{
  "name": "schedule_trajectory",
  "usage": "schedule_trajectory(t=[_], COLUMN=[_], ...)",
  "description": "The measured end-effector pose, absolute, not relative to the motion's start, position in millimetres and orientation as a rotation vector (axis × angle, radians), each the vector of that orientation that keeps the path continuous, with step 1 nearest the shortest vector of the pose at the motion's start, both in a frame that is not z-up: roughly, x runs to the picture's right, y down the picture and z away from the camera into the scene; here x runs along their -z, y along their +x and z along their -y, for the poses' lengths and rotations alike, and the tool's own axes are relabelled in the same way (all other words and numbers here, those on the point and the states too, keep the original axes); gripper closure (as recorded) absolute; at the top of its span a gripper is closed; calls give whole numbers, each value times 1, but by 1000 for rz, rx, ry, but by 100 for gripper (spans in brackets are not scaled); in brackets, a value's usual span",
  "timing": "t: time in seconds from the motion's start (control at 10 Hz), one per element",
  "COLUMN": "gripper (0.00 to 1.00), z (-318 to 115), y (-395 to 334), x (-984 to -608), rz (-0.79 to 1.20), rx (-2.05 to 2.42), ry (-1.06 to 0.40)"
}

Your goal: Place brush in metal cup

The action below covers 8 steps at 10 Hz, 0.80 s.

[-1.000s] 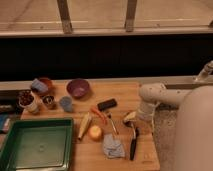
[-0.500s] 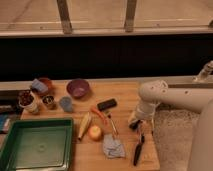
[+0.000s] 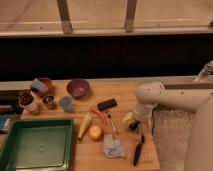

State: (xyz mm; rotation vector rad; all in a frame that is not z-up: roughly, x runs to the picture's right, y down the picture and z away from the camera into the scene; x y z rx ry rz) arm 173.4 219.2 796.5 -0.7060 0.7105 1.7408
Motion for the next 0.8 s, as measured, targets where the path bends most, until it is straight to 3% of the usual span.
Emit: schedule_trajectory(t=[0.4, 0.8], gripper=[24, 63], z=[-239, -251], y=[186, 184], x=[-804, -808], rz=[-755, -771], rx=[-1764, -1778], ry=[-749, -806])
